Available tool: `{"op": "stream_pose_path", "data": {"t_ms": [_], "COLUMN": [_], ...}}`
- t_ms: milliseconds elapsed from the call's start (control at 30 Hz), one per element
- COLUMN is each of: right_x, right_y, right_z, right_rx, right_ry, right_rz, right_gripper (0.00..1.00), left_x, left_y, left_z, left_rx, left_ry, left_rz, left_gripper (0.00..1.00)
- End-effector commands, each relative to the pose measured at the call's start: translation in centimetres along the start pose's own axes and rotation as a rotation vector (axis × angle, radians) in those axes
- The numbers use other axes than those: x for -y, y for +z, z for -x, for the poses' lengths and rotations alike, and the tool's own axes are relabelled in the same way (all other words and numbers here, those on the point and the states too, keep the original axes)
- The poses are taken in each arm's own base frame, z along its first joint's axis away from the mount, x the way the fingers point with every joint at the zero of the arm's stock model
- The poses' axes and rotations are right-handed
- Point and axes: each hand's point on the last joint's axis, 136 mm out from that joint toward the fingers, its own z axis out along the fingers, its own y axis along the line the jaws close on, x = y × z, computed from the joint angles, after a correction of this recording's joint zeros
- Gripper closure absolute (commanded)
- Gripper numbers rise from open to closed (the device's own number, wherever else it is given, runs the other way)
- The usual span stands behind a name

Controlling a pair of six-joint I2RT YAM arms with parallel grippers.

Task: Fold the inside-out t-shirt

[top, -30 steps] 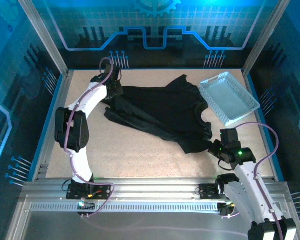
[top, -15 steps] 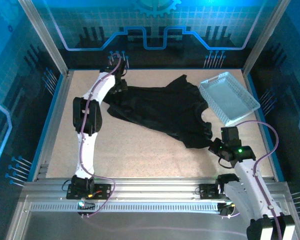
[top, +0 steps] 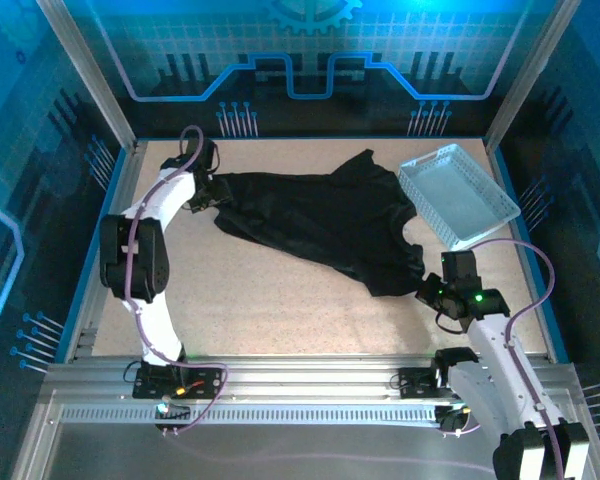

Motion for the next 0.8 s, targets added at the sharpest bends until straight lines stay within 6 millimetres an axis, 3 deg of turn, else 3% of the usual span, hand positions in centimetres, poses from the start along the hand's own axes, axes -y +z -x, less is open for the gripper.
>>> {"op": "stream_pose_path", "data": {"t_ms": [0, 133, 233, 667, 767], "right_x": [-0.2, -0.2, -0.2, -0.2, -0.1], "right_y": [0.0, 0.1, 0.1, -0.1, -0.3], "right_z": [0.2, 0.1, 0.1, 0.9, 1.4], "right_rx": [0.007, 0.004, 0.005, 0.024, 0.037], "right_ry": [0.007, 0.007, 0.007, -0.008, -0.010], "right_rz": [0.023, 0.024, 0.024, 0.007, -0.003], "right_gripper": [1.00, 1.00, 1.00, 1.00, 1.00], "left_x": [2.9, 4.1, 3.5, 0.2, -0.4], "left_y": [1.6, 2.7, 3.3, 1.5, 0.3], "left_z": [0.3, -0.2, -1.6, -6.8, -8.1], "left_rx": [-0.018, -0.079, -0.135, -0.082, -0.022], "left_ry": [0.054, 0.075, 0.046, -0.055, -0.099], "left_rz": [-0.127, -0.180, -0.153, -0.104, -0.147], "left_gripper": [0.36, 0.37, 0.39, 1.00, 1.00]}}
